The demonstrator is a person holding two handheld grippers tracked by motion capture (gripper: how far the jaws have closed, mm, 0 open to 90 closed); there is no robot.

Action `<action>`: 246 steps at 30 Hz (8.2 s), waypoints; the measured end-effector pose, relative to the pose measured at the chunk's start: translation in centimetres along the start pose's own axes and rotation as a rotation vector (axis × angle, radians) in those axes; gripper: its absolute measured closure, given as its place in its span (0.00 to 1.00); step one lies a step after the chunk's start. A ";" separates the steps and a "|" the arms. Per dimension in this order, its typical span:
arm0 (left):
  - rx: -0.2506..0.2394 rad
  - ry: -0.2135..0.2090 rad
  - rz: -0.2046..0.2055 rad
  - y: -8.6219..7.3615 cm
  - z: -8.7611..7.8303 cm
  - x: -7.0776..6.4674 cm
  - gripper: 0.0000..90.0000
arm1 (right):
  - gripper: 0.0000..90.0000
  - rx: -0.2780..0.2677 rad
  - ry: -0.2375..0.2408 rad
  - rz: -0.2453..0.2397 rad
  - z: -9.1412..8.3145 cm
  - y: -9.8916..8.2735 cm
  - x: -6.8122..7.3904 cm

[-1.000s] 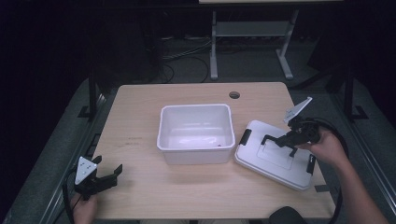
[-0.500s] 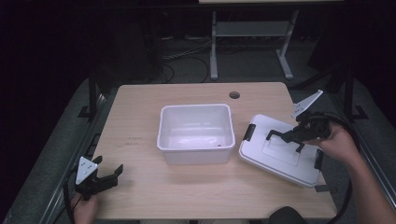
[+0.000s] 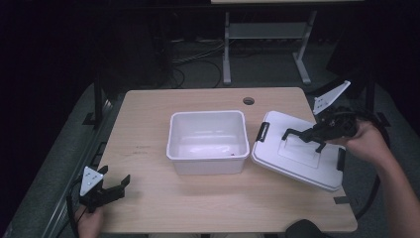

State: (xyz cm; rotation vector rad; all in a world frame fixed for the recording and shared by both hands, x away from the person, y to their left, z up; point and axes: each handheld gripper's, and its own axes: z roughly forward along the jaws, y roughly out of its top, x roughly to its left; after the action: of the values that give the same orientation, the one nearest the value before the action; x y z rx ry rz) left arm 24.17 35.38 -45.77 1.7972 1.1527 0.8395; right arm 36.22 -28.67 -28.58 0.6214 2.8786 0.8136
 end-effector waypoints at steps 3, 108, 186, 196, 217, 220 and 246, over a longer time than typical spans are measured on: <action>0.000 -0.002 0.000 0.0 0.0 0.0 0.15 | 0.94 -0.001 0.002 -0.022 -0.4 1.0 0.3; -0.015 -0.008 -0.002 0.0 0.0 0.2 0.15 | 0.94 0.070 0.213 -0.350 12.7 25.0 2.6; -0.008 -0.010 0.005 0.1 0.1 -0.2 0.15 | 0.65 0.008 0.143 -0.246 10.0 20.9 1.3; -0.005 -0.009 0.005 0.0 0.2 -0.2 0.15 | 0.61 0.007 0.125 -0.221 9.4 19.4 0.8; -0.001 -0.010 0.011 0.1 0.2 -0.2 0.15 | 0.54 0.005 0.108 -0.150 9.1 15.4 -0.1; 0.000 -0.009 0.012 0.1 0.2 -0.2 0.15 | 0.54 0.001 0.106 -0.137 9.0 14.9 -0.2; 0.002 -0.016 0.015 0.0 0.3 -0.2 0.15 | 0.46 -0.022 0.086 -0.051 7.8 10.6 -1.2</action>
State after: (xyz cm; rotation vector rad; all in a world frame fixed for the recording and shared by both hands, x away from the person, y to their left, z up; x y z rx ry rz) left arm 24.40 35.07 -45.92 1.8134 1.1320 0.8317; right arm 42.60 -17.17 -29.79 0.5206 2.9447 0.8843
